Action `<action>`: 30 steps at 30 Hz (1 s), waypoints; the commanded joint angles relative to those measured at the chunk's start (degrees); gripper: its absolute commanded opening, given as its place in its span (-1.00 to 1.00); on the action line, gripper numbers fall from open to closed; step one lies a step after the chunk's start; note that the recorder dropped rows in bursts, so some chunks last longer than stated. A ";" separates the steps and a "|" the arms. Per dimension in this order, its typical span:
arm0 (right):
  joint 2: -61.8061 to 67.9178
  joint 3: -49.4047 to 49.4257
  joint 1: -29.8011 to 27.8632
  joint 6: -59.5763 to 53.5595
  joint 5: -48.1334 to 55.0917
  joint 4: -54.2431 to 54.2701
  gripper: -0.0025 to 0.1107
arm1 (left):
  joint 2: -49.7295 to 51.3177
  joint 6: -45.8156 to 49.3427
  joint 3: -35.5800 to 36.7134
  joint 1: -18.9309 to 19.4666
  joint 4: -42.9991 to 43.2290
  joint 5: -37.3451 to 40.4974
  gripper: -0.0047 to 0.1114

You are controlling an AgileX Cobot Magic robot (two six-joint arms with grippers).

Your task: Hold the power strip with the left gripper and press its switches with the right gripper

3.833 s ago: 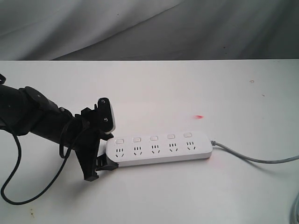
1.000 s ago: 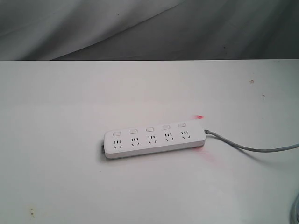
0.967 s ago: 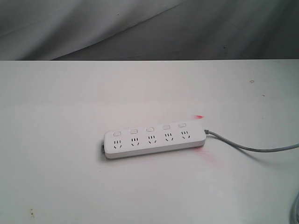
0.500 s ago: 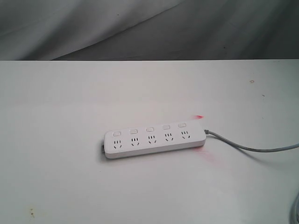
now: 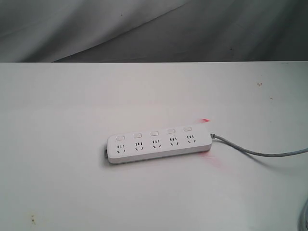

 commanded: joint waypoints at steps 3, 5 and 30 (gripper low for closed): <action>-0.44 0.22 -0.11 -0.02 -0.53 -0.65 -0.96 | 0.15 -14.89 3.21 0.06 17.42 1.54 -0.91; -0.44 0.22 -0.11 -0.02 -0.53 -0.65 -0.96 | 0.15 -29.30 5.12 0.06 28.90 2.11 -0.91; -0.44 0.22 -0.11 0.11 -0.53 -0.65 -0.96 | 0.15 -73.71 13.44 0.06 73.00 22.03 -0.91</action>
